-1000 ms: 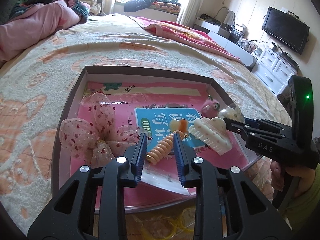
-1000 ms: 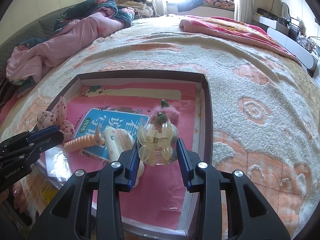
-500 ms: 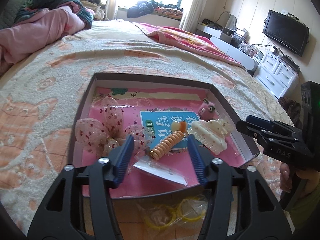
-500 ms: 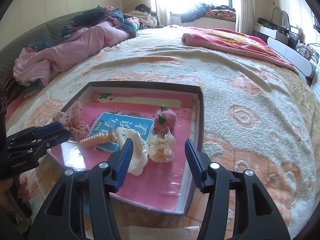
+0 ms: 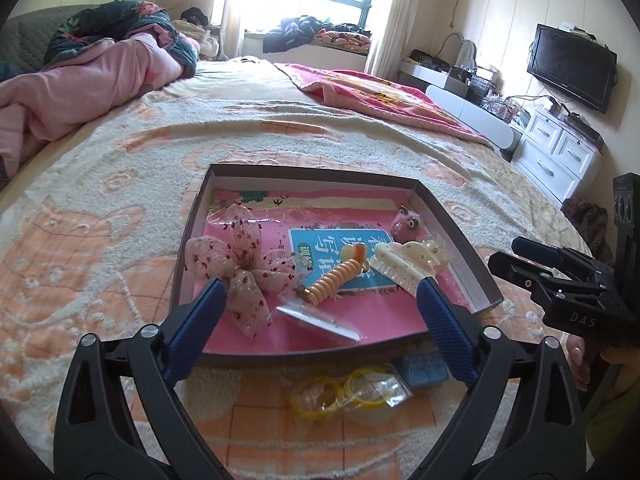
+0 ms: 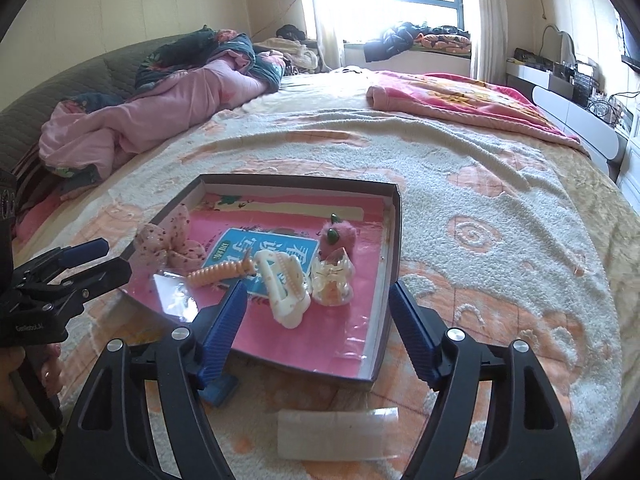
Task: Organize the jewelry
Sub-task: 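Withdraw both tools from the tray toward the remaining accessories, then grasp the maroon snap clip with the left tool while the right tool grasps the blue box, then carry the maroon clip toward the tray with the left tool while the right tool carries the blue box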
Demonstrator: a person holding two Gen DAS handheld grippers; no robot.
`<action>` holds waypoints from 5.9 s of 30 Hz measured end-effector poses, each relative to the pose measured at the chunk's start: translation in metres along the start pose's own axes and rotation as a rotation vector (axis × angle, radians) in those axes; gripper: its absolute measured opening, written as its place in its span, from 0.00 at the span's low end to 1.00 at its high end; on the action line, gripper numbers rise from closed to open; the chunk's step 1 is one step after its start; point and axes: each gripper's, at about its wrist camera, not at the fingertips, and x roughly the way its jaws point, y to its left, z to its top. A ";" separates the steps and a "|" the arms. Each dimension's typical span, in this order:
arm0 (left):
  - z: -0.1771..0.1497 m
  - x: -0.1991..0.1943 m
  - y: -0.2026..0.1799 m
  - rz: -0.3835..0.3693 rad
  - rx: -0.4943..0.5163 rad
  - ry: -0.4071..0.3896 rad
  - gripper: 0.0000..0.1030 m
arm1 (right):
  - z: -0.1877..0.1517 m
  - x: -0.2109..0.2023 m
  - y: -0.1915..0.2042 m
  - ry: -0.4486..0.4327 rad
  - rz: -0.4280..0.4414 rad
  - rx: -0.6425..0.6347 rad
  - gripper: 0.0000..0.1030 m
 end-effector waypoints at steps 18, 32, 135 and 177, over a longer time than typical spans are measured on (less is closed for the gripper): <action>-0.025 -0.044 -0.001 0.053 0.005 -0.022 0.89 | -0.019 -0.034 0.021 -0.016 0.046 -0.033 0.73; -0.054 -0.068 0.003 0.078 -0.004 -0.005 0.89 | -0.037 -0.040 0.040 0.010 0.078 -0.081 0.74; -0.048 -0.042 -0.039 -0.055 0.030 0.131 0.04 | -0.055 -0.031 0.046 0.060 0.261 -0.106 0.34; 0.038 0.030 -0.027 -0.053 0.078 0.073 0.05 | 0.011 0.021 -0.013 0.006 0.063 -0.017 0.33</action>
